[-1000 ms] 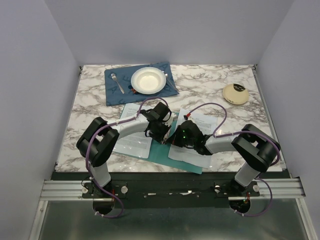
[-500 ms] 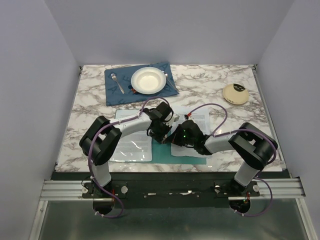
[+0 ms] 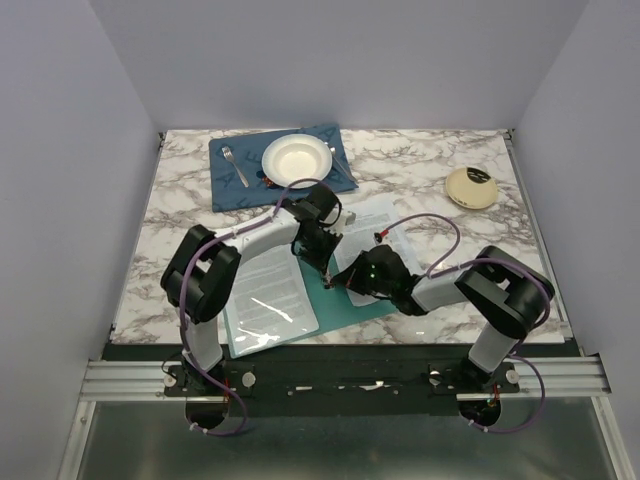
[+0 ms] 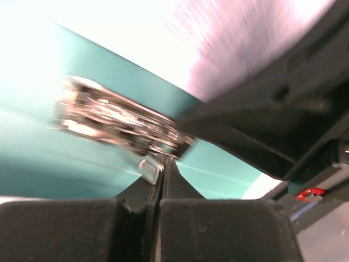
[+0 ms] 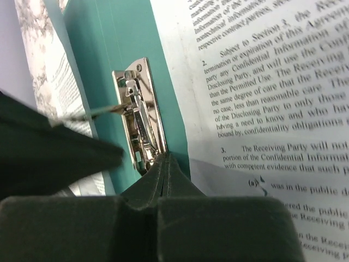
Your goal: Put the files into the folder
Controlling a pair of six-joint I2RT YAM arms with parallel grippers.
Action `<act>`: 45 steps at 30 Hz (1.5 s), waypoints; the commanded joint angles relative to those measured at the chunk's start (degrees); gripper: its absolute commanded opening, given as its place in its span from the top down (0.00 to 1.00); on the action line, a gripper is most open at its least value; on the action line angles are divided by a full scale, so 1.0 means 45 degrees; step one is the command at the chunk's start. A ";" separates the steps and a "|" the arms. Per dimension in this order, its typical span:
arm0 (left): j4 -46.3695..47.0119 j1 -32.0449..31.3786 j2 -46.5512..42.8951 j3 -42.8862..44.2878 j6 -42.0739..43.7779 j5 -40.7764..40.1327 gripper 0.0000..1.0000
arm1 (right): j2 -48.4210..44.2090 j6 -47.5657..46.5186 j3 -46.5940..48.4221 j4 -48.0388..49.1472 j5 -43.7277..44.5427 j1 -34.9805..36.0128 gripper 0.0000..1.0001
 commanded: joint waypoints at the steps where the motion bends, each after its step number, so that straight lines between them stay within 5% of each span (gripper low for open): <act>1: 0.0431 0.0926 -0.0644 0.0908 0.0091 0.0526 1.00 | 0.0241 -0.0145 -0.1109 -0.2641 0.0036 0.0276 1.00; 14: 0.0567 0.1573 -0.0529 0.0283 0.0169 -0.0411 0.98 | -0.0501 -0.0300 -0.1150 -0.2661 0.0465 0.0276 0.99; 24: -0.0526 0.1749 -0.0645 0.1220 0.0949 -0.0549 0.91 | -0.3819 -0.1627 0.0021 -0.4825 0.1380 0.0257 0.99; 29: -0.0781 0.1827 -0.0879 0.1455 0.1048 -0.0860 0.70 | -0.5926 -0.3306 0.0978 -0.7093 0.2633 -0.0035 0.49; 37: -0.0644 0.1866 -0.0333 0.1651 0.0950 -0.1154 0.56 | -0.5816 -0.5023 0.2597 -1.1170 0.3512 -0.4582 0.36; 45: -0.0312 0.1866 -0.0001 0.0773 0.1496 -0.0862 0.54 | -0.3552 -0.6296 0.3714 -1.1802 0.1955 -0.7338 0.20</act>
